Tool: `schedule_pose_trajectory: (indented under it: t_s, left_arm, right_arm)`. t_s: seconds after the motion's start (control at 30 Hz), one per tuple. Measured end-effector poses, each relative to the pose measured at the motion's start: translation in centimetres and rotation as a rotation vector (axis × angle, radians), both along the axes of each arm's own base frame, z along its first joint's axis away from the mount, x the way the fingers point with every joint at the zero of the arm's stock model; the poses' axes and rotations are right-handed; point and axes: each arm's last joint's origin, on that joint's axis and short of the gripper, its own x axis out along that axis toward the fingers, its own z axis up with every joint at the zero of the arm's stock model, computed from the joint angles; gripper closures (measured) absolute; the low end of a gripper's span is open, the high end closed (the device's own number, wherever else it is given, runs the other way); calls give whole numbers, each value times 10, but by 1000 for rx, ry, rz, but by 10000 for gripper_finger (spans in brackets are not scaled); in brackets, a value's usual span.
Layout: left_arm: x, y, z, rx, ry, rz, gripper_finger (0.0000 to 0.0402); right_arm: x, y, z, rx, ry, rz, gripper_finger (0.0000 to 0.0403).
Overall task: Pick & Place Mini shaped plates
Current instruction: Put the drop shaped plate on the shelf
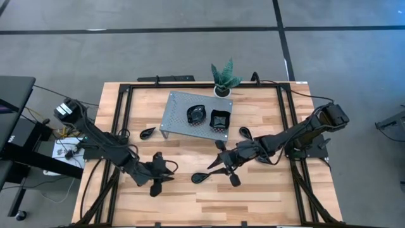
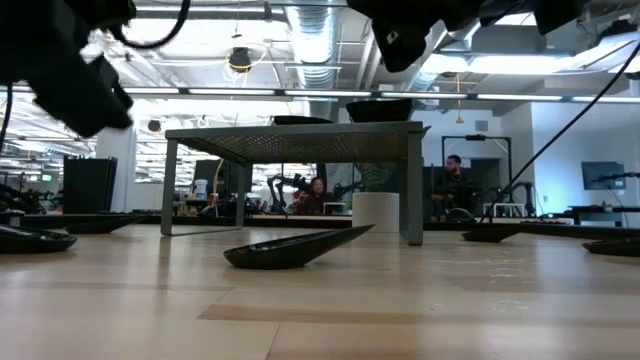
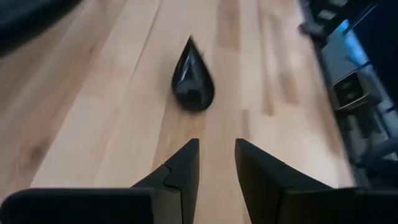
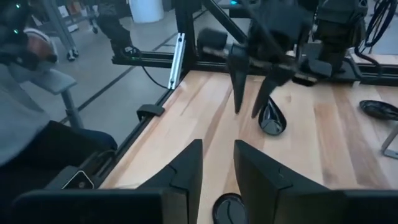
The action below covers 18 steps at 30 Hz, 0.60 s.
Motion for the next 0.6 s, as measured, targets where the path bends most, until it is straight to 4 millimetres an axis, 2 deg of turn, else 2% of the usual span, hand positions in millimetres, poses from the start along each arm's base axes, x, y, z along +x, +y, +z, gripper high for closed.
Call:
schedule_pose_trajectory:
  t_s: [0.13,0.27,0.47,0.6]
  left_arm:
    - [2,-2,-10,-4,41,23,298]
    - [0,-2,-6,13,27,-14,298]
    - [-2,3,10,94,-62,-37,298]
    - [-2,4,13,111,-86,-36,298]
  right_arm:
    - [-1,6,1,8,-19,17,316]
    - [5,16,-4,19,-70,43,316]
    - [33,27,-17,9,-27,46,316]
    - [54,41,-11,-22,72,45,316]
